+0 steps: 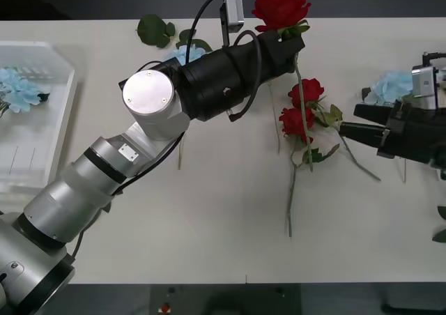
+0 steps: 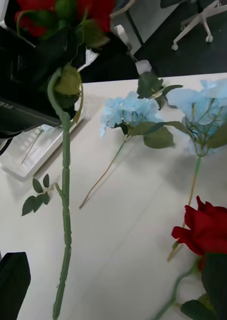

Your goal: Put the red flowers into the right box and the blue flowers into the left box

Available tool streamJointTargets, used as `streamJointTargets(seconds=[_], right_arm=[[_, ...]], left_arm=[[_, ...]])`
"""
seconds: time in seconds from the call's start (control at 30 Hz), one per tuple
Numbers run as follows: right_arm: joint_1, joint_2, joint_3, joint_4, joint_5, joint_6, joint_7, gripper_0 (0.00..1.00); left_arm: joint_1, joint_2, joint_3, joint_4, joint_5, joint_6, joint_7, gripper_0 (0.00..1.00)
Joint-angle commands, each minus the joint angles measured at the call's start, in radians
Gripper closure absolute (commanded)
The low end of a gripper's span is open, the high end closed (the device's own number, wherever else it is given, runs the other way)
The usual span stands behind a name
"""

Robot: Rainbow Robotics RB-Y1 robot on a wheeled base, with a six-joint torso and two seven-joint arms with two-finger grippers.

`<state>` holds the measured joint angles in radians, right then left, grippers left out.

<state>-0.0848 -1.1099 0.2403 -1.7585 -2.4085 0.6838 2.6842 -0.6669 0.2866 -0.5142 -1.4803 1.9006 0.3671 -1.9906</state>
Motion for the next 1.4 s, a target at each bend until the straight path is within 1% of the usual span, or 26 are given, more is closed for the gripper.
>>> streamJointTargets(seconds=[0.03,0.2,0.37,0.5,0.53,0.57,0.6,0.63,0.67,0.7,0.77,1.0,1.07,1.1,1.13,1.17,1.23,1.37,1.4], right_arm=[[-0.009,0.071,-0.018,-0.044,0.085,-0.020,0.021,0.00],[-0.010,0.142,-0.013,-0.061,0.154,-0.018,0.021,0.00],[-0.039,0.216,0.001,-0.061,0.223,-0.026,0.021,0.00],[-0.069,0.251,0.050,-0.061,0.253,-0.072,0.021,0.00],[-0.075,0.257,0.067,-0.061,0.255,-0.090,0.021,0.04],[-0.079,0.262,0.080,-0.061,0.256,-0.105,0.021,0.20],[-0.081,0.265,0.088,-0.061,0.256,-0.113,0.021,0.30],[-0.086,0.268,0.105,-0.061,0.256,-0.132,0.021,0.54],[-0.090,0.269,0.116,-0.061,0.256,-0.145,0.021,0.68],[-0.095,0.272,0.128,-0.061,0.256,-0.161,0.021,0.85],[-0.101,0.277,0.146,-0.061,0.256,-0.182,0.021,1.00],[-0.105,0.285,0.157,-0.061,0.256,-0.205,0.021,1.00],[-0.107,0.285,0.157,-0.061,0.256,-0.207,0.021,1.00],[-0.107,0.285,0.157,-0.061,0.256,-0.208,0.021,1.00],[-0.107,0.285,0.157,-0.061,0.256,-0.208,0.021,1.00],[-0.107,0.285,0.157,-0.061,0.256,-0.211,0.021,1.00],[-0.107,0.283,0.157,-0.061,0.256,-0.216,0.021,1.00],[-0.110,0.278,0.156,-0.061,0.255,-0.224,0.021,1.00],[-0.112,0.272,0.156,-0.061,0.255,-0.224,0.021,1.00]], left_arm=[[-0.039,0.002,0.014,-0.020,0.003,-0.013,0.003,1.00],[-0.039,0.002,0.014,-0.021,0.006,-0.013,0.003,1.00],[-0.037,0.003,0.014,-0.020,0.012,-0.013,0.003,1.00],[-0.039,0.005,0.014,-0.020,0.014,-0.014,0.003,1.00],[-0.039,0.005,0.014,-0.020,0.015,-0.014,0.003,1.00],[-0.039,0.005,0.016,-0.020,0.014,-0.014,0.003,1.00],[-0.039,0.005,0.014,-0.020,0.014,-0.014,0.003,1.00],[-0.039,0.005,0.014,-0.020,0.014,-0.014,0.003,1.00],[-0.039,0.005,0.014,-0.020,0.014,-0.014,0.003,1.00],[-0.039,0.005,0.014,-0.020,0.014,-0.013,0.003,1.00],[-0.039,0.006,0.014,-0.020,0.015,-0.014,0.003,1.00],[-0.037,0.006,0.014,-0.020,0.015,-0.014,0.003,1.00],[-0.037,0.008,0.016,-0.020,0.018,-0.014,0.003,0.99],[-0.037,0.011,0.014,-0.021,0.023,-0.014,0.003,0.90],[-0.036,0.012,0.014,-0.020,0.023,-0.014,0.003,0.67],[-0.033,0.017,0.014,-0.020,0.023,-0.019,0.003,0.48],[-0.028,0.026,0.014,-0.020,0.025,-0.019,0.003,0.36],[-0.011,0.068,0.014,-0.020,0.028,-0.013,0.001,0.27],[-0.005,0.089,0.014,-0.020,0.031,0.010,0.001,0.23]])
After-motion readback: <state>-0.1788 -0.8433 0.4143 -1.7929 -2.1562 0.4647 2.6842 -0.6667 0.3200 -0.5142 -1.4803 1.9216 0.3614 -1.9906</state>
